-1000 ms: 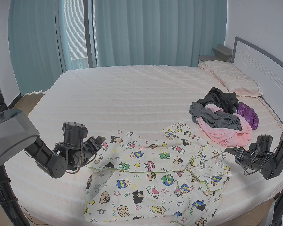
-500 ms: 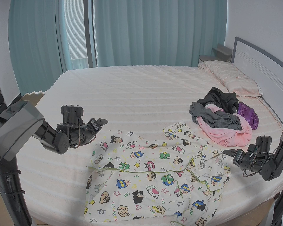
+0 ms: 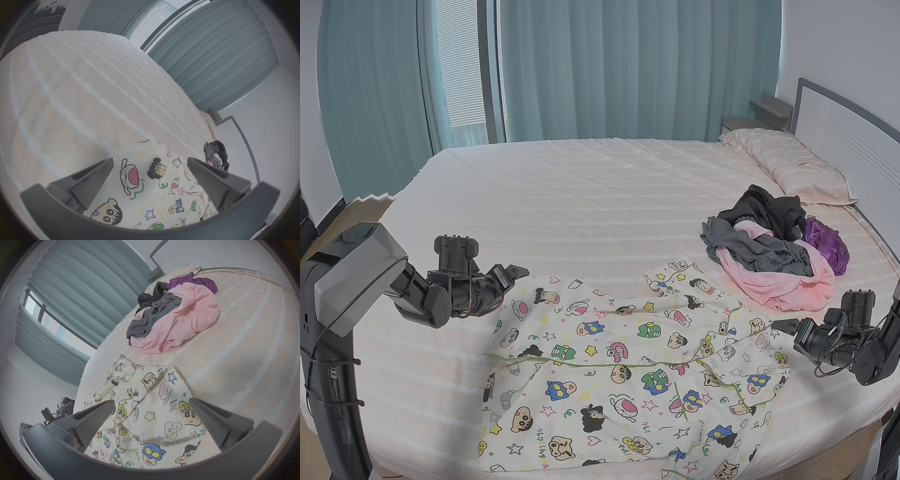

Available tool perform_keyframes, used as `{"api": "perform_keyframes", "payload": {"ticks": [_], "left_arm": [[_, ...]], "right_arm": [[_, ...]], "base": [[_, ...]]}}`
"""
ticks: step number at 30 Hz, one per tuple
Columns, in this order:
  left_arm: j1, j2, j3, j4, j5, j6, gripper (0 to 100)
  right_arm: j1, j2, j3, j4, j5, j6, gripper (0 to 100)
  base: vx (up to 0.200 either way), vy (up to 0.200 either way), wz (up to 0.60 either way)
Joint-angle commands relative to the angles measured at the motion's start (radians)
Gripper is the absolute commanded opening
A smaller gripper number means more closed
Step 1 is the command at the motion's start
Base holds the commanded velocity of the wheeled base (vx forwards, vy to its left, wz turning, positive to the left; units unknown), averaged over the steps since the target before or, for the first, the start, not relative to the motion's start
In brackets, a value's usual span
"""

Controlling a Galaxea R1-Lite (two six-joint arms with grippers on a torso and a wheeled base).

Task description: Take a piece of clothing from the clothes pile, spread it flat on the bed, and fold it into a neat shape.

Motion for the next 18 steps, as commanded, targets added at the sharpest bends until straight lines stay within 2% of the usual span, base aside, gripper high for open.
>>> {"api": "perform_keyframes", "payload": {"ticks": [1, 5, 11, 18], "left_arm": [[0.003, -0.019, 0.030, -0.023, 0.000, -0.001, 100], [0.000, -0.016, 0.033, -0.046, 0.001, 0.002, 100], [0.002, 0.006, 0.027, -0.100, 0.001, 0.003, 100], [-0.001, 0.047, 0.002, -0.100, 0.001, -0.001, 100]], "right_arm": [[0.001, 0.005, 0.000, 0.000, -0.001, 0.001, 100], [0.001, 0.005, 0.000, 0.000, -0.001, -0.001, 100], [0.002, 0.005, 0.000, 0.000, -0.001, -0.001, 100], [0.008, 0.007, -0.002, 0.000, -0.001, -0.001, 100]], "base": [[0.200, 0.000, 0.00], [0.200, 0.000, 0.00], [0.000, 0.000, 0.00], [0.000, 0.000, 0.00]]}}
